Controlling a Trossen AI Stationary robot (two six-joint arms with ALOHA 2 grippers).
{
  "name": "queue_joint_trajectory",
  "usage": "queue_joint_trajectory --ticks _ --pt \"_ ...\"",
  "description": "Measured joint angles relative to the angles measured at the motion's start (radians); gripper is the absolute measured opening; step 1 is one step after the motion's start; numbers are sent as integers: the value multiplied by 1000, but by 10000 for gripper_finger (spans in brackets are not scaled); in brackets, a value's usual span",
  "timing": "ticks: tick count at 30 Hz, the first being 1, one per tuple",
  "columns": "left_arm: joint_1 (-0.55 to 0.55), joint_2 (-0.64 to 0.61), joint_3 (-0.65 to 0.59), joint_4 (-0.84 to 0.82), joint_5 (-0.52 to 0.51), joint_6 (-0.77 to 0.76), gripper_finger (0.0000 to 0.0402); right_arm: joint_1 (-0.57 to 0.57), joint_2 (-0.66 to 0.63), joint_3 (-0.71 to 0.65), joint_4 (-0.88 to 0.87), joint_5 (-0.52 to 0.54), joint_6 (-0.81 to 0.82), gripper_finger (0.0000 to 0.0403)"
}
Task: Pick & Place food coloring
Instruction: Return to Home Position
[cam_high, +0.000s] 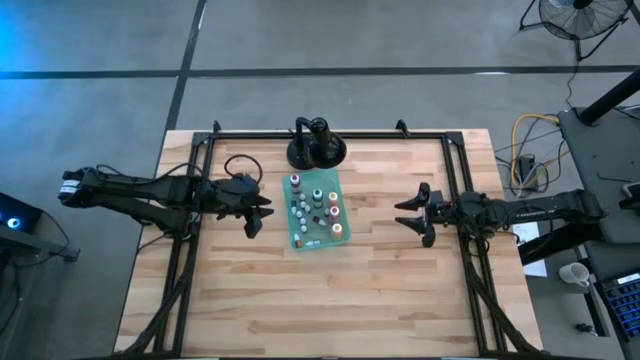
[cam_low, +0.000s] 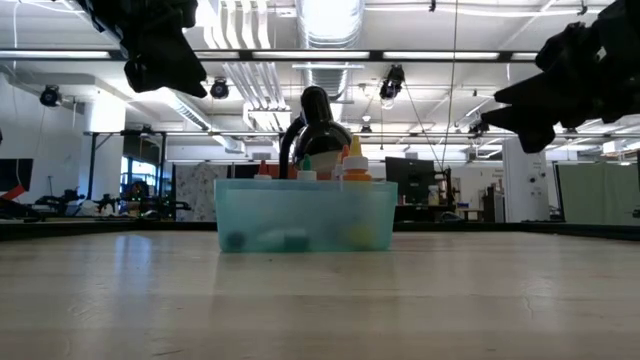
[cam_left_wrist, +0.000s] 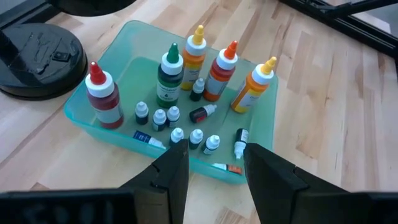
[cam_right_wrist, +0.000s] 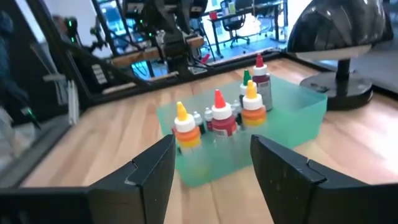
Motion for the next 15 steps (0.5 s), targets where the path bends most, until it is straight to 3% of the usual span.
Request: queue_joint_trajectory --ticks 7,15 --pt "0 0 0 51 0 50 126 0 0 0 -4 0 -120 201" --pt "0 0 0 61 0 28 126 0 -95 0 -25 0 -121 201"
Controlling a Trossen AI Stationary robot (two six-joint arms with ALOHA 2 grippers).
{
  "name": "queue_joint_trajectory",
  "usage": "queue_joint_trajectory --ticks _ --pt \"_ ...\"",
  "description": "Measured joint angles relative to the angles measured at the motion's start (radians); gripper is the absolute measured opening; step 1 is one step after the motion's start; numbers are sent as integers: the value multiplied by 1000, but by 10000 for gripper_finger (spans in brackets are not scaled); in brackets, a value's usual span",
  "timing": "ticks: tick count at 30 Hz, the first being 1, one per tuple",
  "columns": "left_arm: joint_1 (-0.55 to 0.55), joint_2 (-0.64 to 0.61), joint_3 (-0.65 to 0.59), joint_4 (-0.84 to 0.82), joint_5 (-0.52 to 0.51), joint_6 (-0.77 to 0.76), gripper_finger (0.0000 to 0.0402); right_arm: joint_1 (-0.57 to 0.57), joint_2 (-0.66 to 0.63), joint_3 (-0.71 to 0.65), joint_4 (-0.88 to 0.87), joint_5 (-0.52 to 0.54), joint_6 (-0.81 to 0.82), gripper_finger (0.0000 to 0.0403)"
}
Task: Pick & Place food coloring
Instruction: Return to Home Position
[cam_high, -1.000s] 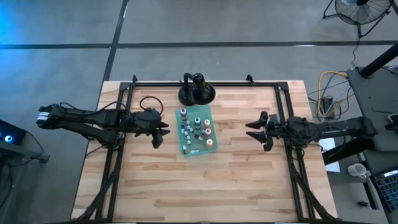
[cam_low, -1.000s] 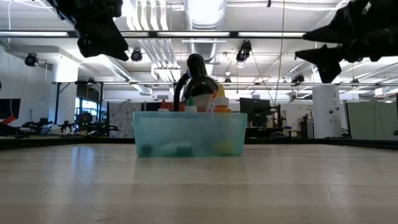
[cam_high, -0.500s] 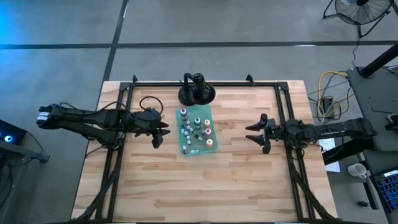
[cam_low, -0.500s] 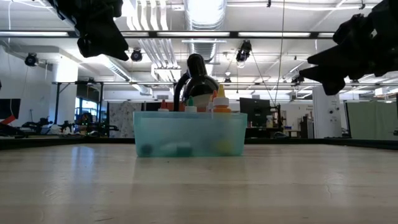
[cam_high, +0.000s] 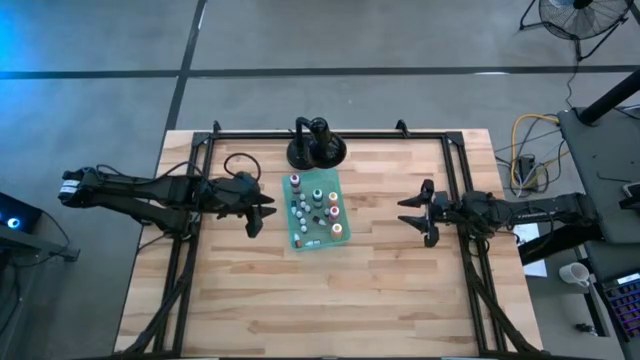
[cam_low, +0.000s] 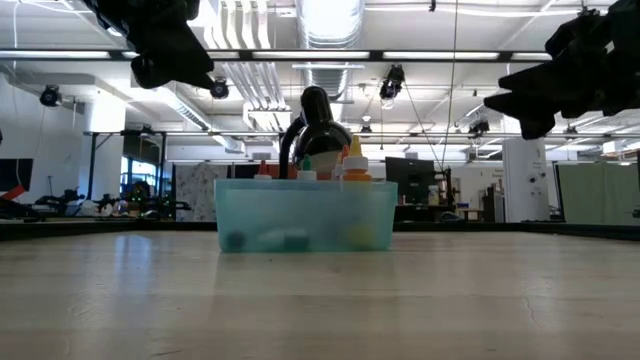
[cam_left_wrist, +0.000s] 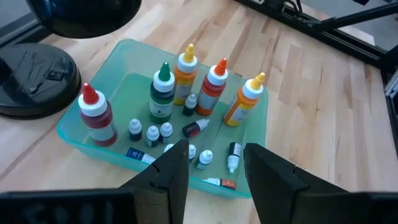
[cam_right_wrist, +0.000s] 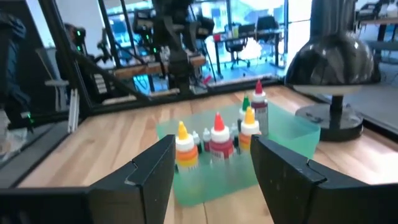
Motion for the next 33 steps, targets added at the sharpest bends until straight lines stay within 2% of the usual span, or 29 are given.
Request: queue_joint_trajectory --ticks 6,13,17,23,29,33 --pt "0 0 0 13 0 36 126 0 -124 0 -51 0 1 201" --pt "0 0 0 126 5 117 126 0 -238 0 -69 0 0 201" --pt "0 -16 0 160 98 139 126 0 -273 0 -93 0 1 201" --pt "0 -112 0 105 108 125 126 0 -278 0 -106 0 1 201" --pt "0 -247 -2 79 98 186 126 0 -278 0 -147 0 1 201" --pt "0 -336 -55 62 97 178 126 0 -278 0 -151 0 1 201"
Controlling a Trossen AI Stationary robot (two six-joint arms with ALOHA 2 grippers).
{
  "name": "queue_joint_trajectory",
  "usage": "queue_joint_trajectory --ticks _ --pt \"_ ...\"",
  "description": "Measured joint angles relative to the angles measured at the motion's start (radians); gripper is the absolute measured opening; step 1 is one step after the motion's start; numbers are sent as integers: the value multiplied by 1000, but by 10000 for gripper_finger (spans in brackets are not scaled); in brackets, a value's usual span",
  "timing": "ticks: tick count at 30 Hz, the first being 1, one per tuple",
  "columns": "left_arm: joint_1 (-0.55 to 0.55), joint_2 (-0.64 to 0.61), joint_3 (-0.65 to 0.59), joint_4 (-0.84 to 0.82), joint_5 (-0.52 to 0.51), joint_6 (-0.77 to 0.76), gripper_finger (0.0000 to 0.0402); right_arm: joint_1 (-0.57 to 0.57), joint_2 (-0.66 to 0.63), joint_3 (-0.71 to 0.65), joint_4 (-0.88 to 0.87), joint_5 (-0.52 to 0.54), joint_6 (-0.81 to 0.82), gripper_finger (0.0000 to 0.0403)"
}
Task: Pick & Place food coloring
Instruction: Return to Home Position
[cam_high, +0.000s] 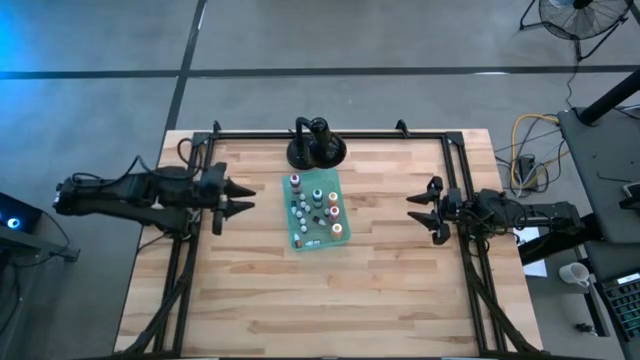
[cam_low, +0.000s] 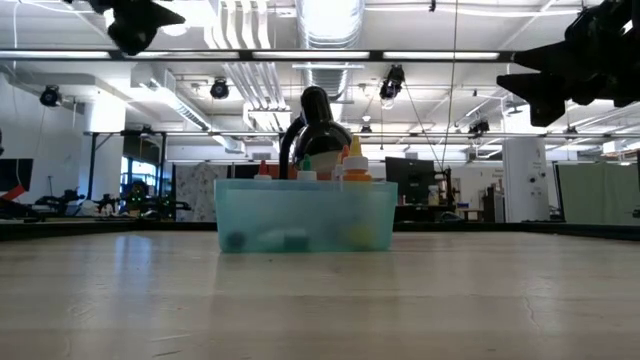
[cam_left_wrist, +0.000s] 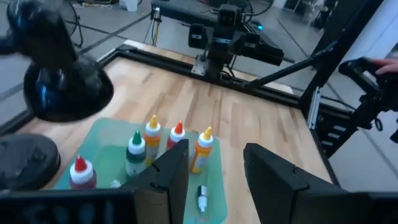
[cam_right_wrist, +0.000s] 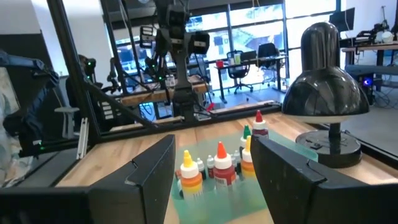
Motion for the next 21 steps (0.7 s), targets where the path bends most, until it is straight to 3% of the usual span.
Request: queue_joint_trajectory --ticks 9,21 --pt "0 -216 -239 156 17 -78 126 0 0 0 0 0 1 201" --pt "0 -448 -426 220 5 -103 126 0 0 0 0 0 0 201"
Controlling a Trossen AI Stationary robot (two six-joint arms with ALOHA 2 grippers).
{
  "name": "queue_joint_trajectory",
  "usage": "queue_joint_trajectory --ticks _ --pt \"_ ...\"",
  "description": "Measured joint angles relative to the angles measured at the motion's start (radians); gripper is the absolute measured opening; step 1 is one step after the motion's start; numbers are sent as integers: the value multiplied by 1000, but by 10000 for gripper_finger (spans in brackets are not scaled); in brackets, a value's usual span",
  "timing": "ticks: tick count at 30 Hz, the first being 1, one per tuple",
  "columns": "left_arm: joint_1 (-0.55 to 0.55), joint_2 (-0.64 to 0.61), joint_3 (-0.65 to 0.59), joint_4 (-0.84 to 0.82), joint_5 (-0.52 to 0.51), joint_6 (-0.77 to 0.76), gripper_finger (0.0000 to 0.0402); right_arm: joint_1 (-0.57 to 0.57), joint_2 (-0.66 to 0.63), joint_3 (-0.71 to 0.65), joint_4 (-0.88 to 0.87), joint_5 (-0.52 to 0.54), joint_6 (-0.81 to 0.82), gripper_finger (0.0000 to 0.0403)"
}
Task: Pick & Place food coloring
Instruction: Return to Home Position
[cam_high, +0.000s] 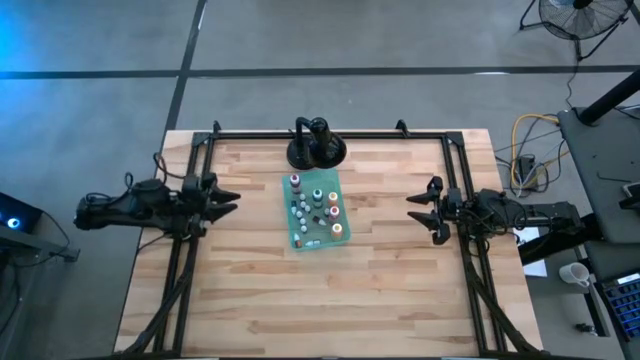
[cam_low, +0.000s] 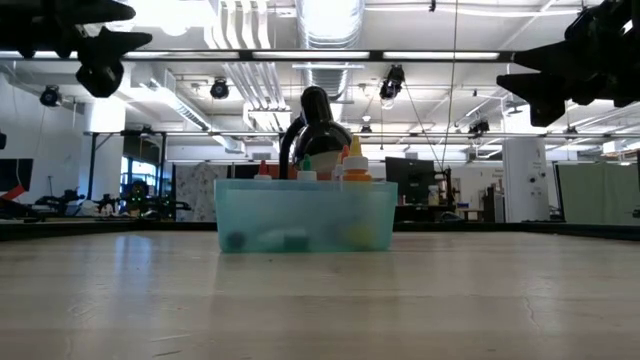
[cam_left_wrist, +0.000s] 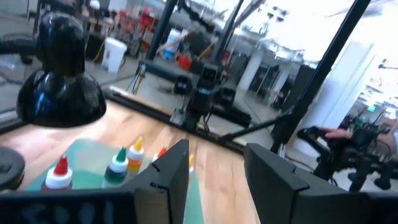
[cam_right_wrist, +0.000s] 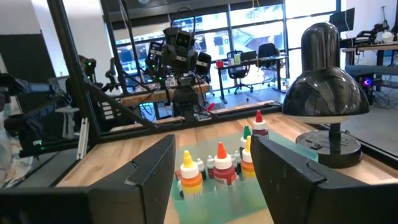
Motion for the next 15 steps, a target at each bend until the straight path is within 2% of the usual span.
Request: queue_joint_trajectory --ticks 6,12,15 --pt "0 -61 -122 150 -5 33 126 0 1 0 1 0 1 201" --pt "0 -62 -261 304 -5 16 126 0 2 0 1 0 0 201" --pt "0 -61 -289 327 -5 12 126 0 1 0 1 0 0 201"
